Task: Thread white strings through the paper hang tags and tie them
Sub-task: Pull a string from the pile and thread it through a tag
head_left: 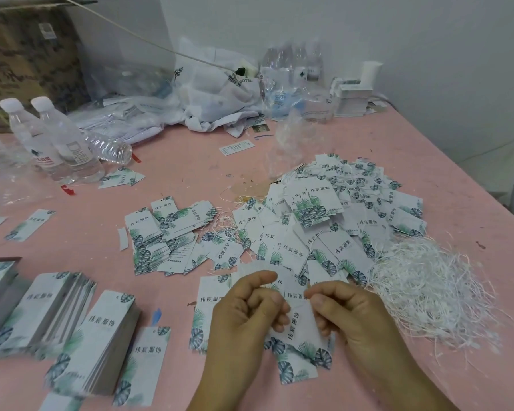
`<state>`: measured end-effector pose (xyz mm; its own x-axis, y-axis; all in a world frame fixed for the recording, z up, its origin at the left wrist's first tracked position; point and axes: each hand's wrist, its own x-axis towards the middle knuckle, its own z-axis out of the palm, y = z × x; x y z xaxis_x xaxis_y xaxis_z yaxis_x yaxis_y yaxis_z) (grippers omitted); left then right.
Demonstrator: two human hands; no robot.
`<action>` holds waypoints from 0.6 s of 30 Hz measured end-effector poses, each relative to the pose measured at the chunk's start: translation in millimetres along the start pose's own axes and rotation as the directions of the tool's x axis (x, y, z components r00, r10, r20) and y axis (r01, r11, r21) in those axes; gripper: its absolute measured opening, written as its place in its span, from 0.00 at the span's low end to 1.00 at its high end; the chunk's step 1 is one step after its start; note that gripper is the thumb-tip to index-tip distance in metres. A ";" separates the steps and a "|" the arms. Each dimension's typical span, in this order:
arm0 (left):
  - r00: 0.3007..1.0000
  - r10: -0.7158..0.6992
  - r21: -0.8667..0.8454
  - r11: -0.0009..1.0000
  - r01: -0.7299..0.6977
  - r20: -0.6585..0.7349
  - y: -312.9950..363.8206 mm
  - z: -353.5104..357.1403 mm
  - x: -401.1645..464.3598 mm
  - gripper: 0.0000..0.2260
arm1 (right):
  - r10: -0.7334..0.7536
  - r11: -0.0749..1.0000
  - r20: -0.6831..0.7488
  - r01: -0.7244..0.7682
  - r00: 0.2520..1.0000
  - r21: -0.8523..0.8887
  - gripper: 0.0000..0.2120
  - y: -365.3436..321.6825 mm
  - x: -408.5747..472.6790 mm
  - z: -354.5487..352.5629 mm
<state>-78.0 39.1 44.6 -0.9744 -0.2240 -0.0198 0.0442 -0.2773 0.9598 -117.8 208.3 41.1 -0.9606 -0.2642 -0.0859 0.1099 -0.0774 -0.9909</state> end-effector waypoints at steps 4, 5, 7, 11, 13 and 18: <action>0.999 -0.011 0.036 0.999 0.010 0.037 -1.1 2.6 -1.3 0.11 | -0.036 0.999 0.017 0.036 0.999 -0.015 0.10 -0.4 -1.6 1.2; 0.999 -0.014 0.041 0.999 0.012 0.041 -1.2 3.0 -1.5 0.10 | -0.045 0.999 0.016 0.045 0.999 -0.004 0.10 -1.1 -1.9 2.6; 0.999 -0.015 0.059 0.998 0.012 0.050 -1.3 3.3 -2.1 0.09 | -0.058 0.998 0.003 0.058 0.998 0.010 0.10 -1.9 -2.4 4.3; 0.998 -0.010 0.093 0.996 0.004 0.066 -2.4 4.2 -3.0 0.07 | -0.070 0.997 -0.010 0.070 0.997 -0.029 0.07 -2.9 -3.6 4.1; 0.998 -0.008 0.109 0.994 0.001 0.065 -3.7 4.9 -3.2 0.08 | -0.075 0.997 -0.008 0.075 0.997 -0.036 0.08 -2.8 -3.7 4.6; 0.997 0.019 0.161 0.986 -0.031 0.076 -5.7 4.1 -4.0 0.08 | -0.083 0.995 0.008 0.084 0.996 -0.046 0.07 -2.8 -4.9 5.4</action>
<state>-75.2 45.5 40.4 -0.9872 -0.1580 0.0201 0.0387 -0.1161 0.9925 -112.1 204.6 44.8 -0.9643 -0.2648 -0.0022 0.0173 -0.0549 -0.9983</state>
